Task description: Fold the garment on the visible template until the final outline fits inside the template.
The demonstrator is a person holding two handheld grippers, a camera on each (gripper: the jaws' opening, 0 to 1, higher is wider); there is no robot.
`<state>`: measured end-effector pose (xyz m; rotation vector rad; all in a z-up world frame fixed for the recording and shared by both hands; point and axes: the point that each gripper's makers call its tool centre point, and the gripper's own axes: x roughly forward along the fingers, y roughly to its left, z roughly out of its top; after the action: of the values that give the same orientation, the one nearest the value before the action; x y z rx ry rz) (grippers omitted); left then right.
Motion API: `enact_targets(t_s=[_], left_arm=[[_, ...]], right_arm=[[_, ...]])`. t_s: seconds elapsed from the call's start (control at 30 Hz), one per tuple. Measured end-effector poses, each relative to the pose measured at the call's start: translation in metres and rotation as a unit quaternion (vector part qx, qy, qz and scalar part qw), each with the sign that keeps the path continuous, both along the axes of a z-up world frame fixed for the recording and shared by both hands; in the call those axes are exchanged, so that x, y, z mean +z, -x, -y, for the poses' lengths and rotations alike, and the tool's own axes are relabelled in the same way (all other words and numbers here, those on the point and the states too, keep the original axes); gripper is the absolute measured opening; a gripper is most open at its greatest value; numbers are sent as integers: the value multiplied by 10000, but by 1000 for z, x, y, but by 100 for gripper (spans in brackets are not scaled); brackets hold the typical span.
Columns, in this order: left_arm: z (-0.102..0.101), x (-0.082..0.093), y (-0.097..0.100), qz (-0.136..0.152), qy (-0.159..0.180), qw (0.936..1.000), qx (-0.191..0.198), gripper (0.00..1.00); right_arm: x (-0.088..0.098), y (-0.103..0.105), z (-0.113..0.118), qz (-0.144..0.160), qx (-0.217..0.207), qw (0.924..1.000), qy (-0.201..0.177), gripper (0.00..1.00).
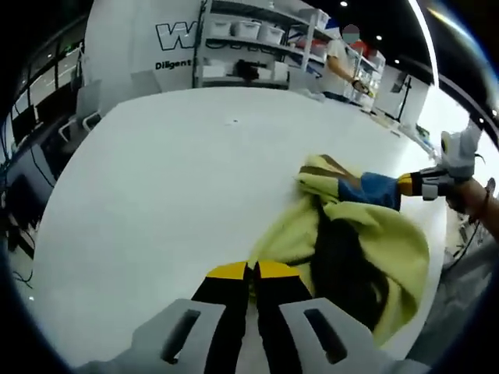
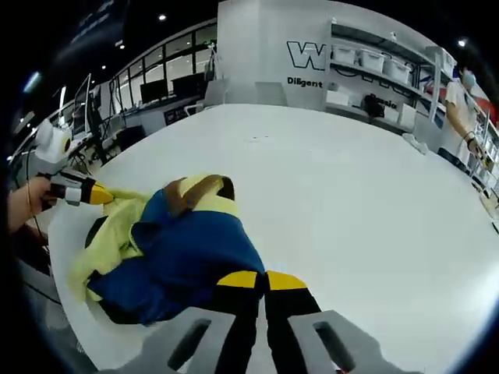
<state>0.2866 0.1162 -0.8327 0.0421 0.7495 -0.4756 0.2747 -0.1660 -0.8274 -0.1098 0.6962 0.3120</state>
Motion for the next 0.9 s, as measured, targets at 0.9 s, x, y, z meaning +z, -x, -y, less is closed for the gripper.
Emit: enact_targets(t_s=[0.9], left_arm=[[-9, 10, 2, 157, 180, 9997, 112, 22]], right_arm=[[7, 4, 6, -82, -476, 9978, -451, 25]])
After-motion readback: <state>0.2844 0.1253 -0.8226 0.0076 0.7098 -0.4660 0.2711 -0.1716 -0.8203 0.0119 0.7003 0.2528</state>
